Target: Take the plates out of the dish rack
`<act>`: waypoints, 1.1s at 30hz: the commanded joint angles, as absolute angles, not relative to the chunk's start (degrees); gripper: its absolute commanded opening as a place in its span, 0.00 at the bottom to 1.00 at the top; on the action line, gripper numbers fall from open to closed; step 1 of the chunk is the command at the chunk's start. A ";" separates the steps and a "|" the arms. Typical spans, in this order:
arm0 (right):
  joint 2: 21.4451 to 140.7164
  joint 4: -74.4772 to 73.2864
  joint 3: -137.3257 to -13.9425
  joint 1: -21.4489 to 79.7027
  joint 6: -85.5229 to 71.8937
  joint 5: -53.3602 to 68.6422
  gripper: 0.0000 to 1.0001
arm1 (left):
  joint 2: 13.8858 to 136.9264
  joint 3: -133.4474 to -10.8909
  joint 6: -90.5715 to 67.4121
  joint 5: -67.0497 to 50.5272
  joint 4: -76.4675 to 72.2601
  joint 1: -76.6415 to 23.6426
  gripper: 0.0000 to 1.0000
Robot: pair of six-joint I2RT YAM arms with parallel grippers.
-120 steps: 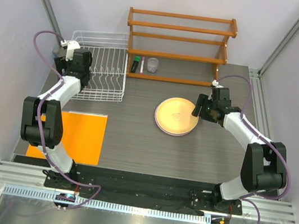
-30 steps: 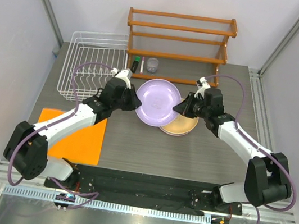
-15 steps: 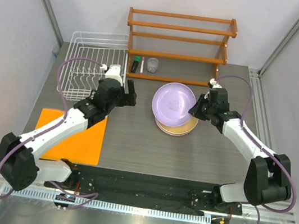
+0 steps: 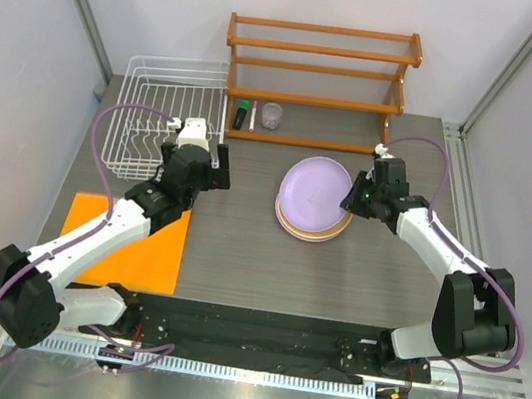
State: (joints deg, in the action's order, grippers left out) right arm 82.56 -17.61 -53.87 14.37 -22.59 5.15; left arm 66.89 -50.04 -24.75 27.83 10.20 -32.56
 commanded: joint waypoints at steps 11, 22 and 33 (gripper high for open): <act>76.73 -21.97 -57.39 14.15 -20.30 0.18 0.73 | 65.74 -51.24 -23.55 30.06 10.63 -32.61 0.99; 66.88 -8.90 -46.77 14.15 -19.34 -22.93 0.84 | 64.95 -51.42 -23.91 34.45 9.93 -32.61 0.99; 65.74 14.40 -30.33 14.59 -16.09 -32.16 0.87 | 64.60 -52.12 -20.05 38.58 9.58 -32.61 0.99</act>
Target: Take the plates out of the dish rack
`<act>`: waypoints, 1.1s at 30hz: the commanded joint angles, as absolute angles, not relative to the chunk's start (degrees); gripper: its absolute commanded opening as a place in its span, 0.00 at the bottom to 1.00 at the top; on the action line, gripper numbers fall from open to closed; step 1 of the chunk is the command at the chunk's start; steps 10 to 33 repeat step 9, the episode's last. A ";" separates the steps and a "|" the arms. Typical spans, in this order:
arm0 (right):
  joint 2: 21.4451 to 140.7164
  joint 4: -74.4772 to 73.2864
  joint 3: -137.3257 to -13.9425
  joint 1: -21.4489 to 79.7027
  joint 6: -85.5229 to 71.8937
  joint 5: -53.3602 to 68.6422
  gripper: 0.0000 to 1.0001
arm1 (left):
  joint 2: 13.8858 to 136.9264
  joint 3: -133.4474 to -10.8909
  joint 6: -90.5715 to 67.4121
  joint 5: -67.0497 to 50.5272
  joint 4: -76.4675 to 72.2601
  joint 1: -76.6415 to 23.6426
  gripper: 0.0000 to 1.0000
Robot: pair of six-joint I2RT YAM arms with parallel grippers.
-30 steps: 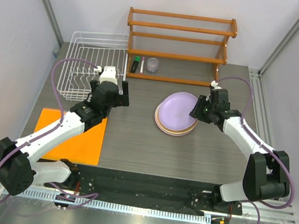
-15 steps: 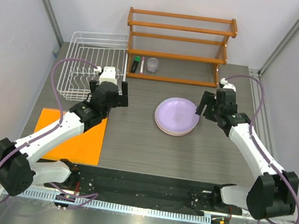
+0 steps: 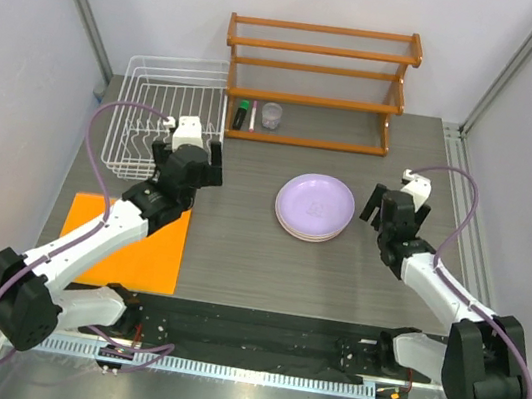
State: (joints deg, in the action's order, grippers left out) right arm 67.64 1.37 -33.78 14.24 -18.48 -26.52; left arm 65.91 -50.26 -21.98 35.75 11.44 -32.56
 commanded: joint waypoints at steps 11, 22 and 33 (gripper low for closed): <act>65.39 22.67 -25.84 14.77 -12.13 -31.73 0.92 | 64.95 -50.62 -16.88 39.72 6.24 -32.61 1.00; 65.39 22.67 -25.84 14.77 -12.13 -31.73 0.92 | 64.95 -50.62 -16.88 39.72 6.24 -32.61 1.00; 65.39 22.67 -25.84 14.77 -12.13 -31.73 0.92 | 64.95 -50.62 -16.88 39.72 6.24 -32.61 1.00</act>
